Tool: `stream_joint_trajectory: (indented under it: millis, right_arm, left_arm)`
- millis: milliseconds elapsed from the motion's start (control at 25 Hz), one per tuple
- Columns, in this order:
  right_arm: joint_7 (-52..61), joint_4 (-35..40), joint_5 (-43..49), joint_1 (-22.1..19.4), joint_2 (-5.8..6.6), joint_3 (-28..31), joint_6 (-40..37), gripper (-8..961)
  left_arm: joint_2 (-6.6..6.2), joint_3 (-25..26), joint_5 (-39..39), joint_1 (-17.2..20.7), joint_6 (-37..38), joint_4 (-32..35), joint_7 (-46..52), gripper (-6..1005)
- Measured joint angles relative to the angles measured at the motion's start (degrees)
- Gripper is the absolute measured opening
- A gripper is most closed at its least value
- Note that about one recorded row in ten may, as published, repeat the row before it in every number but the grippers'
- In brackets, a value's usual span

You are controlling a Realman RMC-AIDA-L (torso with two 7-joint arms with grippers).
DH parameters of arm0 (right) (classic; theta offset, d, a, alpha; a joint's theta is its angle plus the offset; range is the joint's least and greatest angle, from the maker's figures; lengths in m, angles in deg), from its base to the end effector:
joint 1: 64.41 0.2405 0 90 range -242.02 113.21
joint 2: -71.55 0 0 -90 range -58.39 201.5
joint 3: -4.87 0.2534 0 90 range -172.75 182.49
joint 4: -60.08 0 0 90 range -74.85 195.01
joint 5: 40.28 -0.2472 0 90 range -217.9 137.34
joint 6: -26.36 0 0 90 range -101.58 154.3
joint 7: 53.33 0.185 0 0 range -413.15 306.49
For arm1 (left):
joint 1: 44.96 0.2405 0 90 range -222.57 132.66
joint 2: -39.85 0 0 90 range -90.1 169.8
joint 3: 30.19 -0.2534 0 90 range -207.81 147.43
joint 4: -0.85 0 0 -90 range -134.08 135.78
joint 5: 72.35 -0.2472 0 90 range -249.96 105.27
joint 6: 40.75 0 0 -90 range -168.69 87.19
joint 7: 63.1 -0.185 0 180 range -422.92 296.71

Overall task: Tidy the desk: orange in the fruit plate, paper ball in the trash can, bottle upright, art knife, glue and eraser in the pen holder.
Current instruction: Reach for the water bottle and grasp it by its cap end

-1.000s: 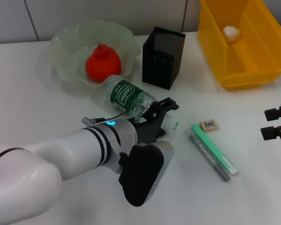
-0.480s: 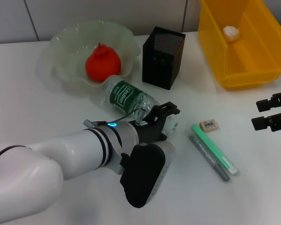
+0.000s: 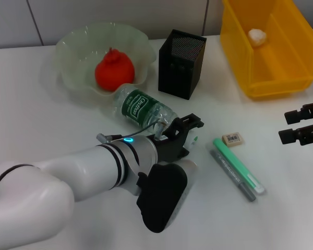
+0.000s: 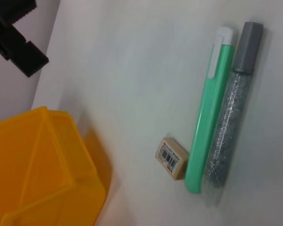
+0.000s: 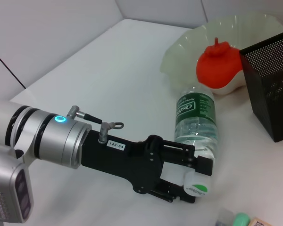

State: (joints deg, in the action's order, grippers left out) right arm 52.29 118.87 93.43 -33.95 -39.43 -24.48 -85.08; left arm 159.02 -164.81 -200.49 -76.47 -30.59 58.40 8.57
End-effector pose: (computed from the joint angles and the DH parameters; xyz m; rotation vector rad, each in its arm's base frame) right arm 0.2888 0.3480 0.0979 -2.7645 0.9987 0.2947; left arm -0.1413 0.3589 -0.2351 -2.2689 1.3637 0.3199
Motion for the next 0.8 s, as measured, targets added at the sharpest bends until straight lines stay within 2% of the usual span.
stream_joint_trajectory:
  millis: [240, 480, 680, 800]
  right_arm:
    - [0.0, 0.2, 0.0, 0.2, -0.54, 0.0, 0.2, 757]
    - [0.0, 0.0, 0.1, 0.4, -0.56, -0.1, 0.7, 757]
    - [-0.2, -0.1, -0.1, 0.5, -0.75, -0.4, 1.1, 756]
    - [-0.3, -0.1, -0.2, 0.6, -0.88, -0.5, 1.4, 756]
  left_arm:
    - [0.0, 0.0, 2.0, -1.5, 0.6, -1.1, 0.1, 660]
    - [0.01, -0.1, 2.2, -1.7, 0.8, -1.5, 0.2, 648]
    - [0.01, -0.1, 2.7, -2.3, 0.8, -2.4, 0.1, 483]
    - [0.0, -0.2, 2.9, -2.3, 0.7, -2.5, -0.2, 447]
